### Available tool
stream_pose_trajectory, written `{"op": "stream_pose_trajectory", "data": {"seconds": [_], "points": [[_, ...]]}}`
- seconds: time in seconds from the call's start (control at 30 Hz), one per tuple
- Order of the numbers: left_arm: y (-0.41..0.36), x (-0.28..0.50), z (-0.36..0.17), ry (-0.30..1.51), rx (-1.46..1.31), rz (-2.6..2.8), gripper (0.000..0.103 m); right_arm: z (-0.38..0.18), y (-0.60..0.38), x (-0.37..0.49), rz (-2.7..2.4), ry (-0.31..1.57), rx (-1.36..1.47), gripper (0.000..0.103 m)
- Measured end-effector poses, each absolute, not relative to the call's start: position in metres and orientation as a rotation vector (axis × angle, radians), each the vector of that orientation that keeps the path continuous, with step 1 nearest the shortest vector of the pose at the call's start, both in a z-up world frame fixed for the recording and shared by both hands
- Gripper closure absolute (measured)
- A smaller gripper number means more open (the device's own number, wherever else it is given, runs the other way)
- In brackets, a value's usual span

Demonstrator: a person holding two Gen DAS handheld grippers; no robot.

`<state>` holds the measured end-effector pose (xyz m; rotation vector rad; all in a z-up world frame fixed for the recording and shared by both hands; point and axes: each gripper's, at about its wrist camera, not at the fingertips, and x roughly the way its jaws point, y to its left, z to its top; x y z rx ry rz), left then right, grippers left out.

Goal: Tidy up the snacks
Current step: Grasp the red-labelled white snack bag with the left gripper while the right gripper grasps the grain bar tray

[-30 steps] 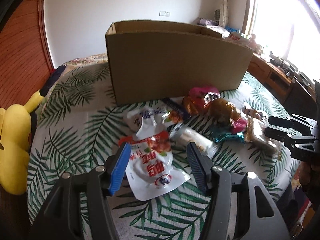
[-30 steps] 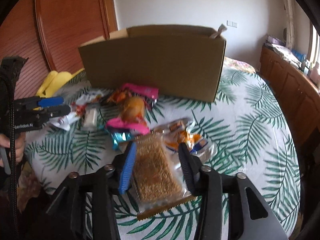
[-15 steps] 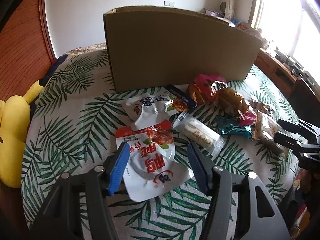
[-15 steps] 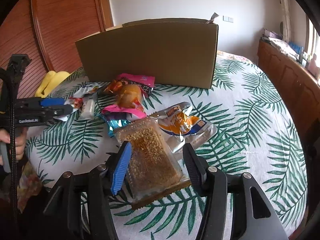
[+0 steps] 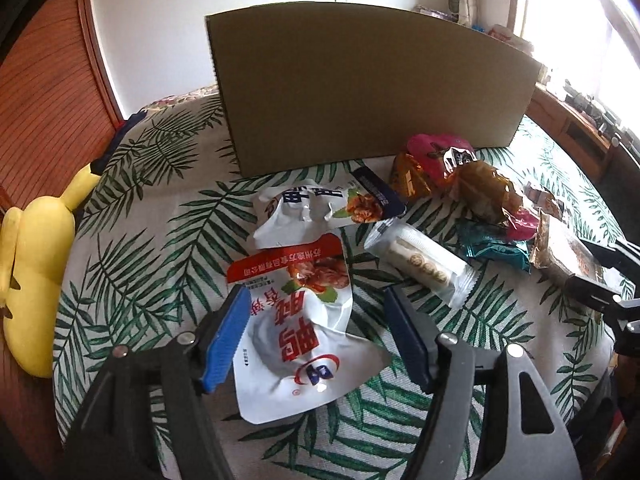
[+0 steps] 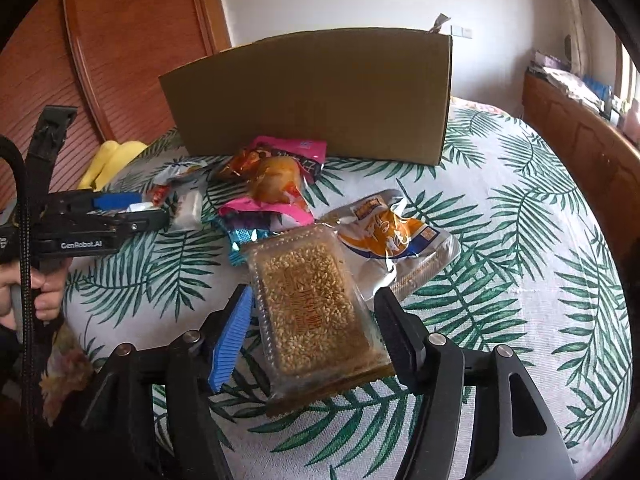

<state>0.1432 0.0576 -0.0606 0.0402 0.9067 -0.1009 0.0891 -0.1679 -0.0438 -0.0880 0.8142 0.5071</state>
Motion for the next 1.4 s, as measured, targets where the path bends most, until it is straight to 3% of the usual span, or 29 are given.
{"op": "stream_pose_trajectory", "data": {"seconds": [0.67, 0.77, 0.87, 1.4], "points": [[0.076, 0.137, -0.063, 0.92, 0.012, -0.062, 0.03, -0.055, -0.158, 0.074, 0.438, 0.692, -0.207, 0.032], [0.075, 0.135, -0.062, 0.919, 0.017, -0.078, 0.035, -0.055, -0.158, 0.074, 0.436, 0.689, -0.206, 0.032], [0.073, 0.13, -0.06, 0.917, 0.029, -0.097, 0.047, -0.056, -0.157, 0.073, 0.431, 0.681, -0.213, 0.032], [0.079, 0.109, -0.051, 0.882, -0.005, -0.155, 0.065, -0.056, -0.157, 0.073, 0.43, 0.678, -0.214, 0.032]]}}
